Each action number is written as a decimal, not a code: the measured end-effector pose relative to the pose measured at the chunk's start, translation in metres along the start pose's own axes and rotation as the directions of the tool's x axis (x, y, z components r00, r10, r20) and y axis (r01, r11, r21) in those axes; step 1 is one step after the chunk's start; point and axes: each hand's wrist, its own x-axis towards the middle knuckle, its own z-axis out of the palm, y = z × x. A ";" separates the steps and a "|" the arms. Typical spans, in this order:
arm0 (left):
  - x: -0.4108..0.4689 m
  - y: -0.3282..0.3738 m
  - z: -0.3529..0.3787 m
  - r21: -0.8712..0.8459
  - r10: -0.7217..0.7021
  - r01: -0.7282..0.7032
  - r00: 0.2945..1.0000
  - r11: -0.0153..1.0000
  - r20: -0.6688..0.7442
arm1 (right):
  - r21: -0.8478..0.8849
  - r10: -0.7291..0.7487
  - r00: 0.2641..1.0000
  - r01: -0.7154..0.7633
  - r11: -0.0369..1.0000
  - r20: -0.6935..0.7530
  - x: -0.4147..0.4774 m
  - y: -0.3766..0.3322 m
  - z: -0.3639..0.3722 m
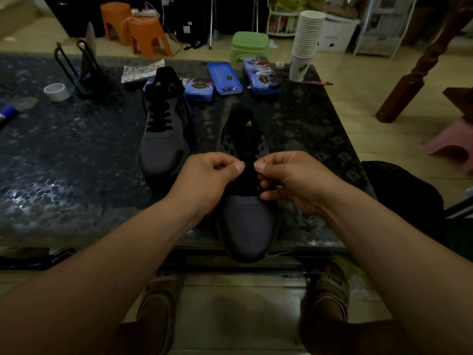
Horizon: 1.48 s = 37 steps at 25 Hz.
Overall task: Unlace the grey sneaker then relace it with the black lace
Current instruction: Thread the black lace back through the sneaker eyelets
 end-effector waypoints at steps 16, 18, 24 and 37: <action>0.005 -0.008 0.000 -0.027 -0.004 0.005 0.998 1.000 0.055 | -0.111 -0.024 0.998 0.029 0.993 0.050 0.001 -0.005 0.000; 0.005 -0.008 -0.001 -0.030 -0.012 0.014 0.998 0.999 0.069 | -0.155 -0.052 0.996 0.062 0.986 0.070 0.001 -0.005 -0.002; 0.005 -0.001 -0.002 0.180 0.060 -0.072 0.996 0.981 0.067 | -0.186 -0.106 0.994 0.110 0.976 0.030 0.001 0.003 -0.003; 0.000 0.008 -0.013 0.386 0.076 -0.150 0.977 0.910 0.199 | 0.237 -0.120 0.986 0.144 0.961 -0.113 0.006 -0.027 -0.034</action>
